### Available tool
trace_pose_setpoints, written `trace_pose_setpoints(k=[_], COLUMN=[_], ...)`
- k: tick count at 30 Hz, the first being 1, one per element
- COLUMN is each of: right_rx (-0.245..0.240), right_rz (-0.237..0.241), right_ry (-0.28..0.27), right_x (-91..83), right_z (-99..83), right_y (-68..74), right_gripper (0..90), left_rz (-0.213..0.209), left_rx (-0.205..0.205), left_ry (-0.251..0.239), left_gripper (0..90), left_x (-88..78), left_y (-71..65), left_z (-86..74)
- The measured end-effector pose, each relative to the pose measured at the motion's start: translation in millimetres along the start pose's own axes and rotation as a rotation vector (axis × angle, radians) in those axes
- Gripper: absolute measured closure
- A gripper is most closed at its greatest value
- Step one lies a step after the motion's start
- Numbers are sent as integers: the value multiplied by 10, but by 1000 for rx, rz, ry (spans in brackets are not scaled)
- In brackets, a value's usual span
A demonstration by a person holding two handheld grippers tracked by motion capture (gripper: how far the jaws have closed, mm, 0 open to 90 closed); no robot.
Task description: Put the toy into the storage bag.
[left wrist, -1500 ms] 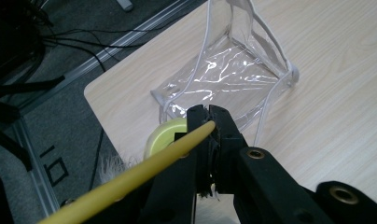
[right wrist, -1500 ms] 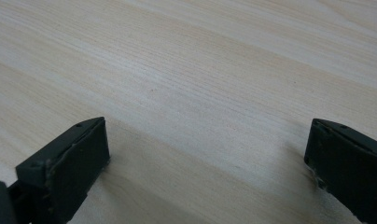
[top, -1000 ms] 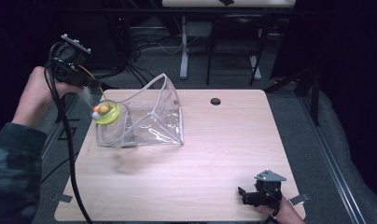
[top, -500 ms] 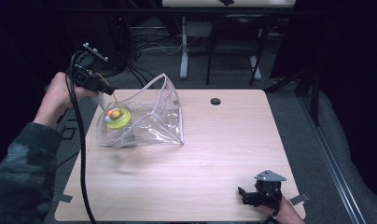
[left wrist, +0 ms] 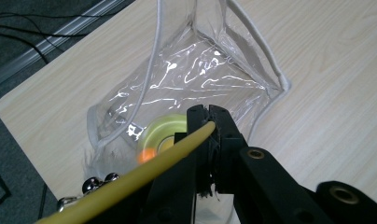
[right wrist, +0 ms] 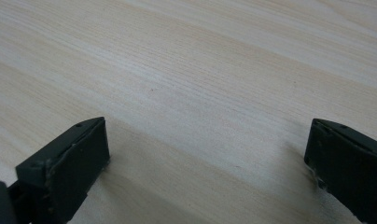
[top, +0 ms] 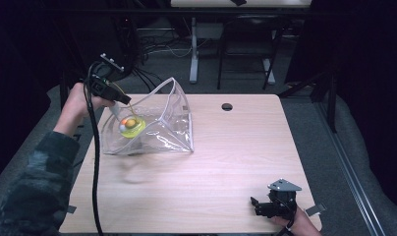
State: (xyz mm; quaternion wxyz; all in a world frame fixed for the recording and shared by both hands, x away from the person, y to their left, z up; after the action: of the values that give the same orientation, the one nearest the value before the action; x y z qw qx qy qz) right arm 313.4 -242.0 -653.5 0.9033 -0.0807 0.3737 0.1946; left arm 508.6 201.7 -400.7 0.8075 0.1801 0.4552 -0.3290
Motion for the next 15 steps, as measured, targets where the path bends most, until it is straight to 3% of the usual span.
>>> trace_pose_setpoints(k=[5, 15], right_rx=[0, 0], right_rz=[0, 0], right_ry=[-3, 0], right_x=[2, 0], right_z=[2, 0], right_y=[0, 0], right_gripper=[0, 0], left_rz=[-21, -16], left_rx=[-16, -40], left_ry=[1, 35], left_gripper=[881, 881], left_x=[133, 413], left_y=[-5, 27], left_z=[-12, -61])
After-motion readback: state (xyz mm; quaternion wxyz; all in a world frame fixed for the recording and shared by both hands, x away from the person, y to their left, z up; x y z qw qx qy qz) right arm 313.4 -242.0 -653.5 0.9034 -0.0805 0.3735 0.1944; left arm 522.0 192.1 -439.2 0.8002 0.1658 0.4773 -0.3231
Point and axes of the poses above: each handheld gripper's, and its own axes: x roughly forward along the jaws, z roughly out of its top, y roughly to its left, the point moved 9 cm from there along x, roughly forward along the jaws
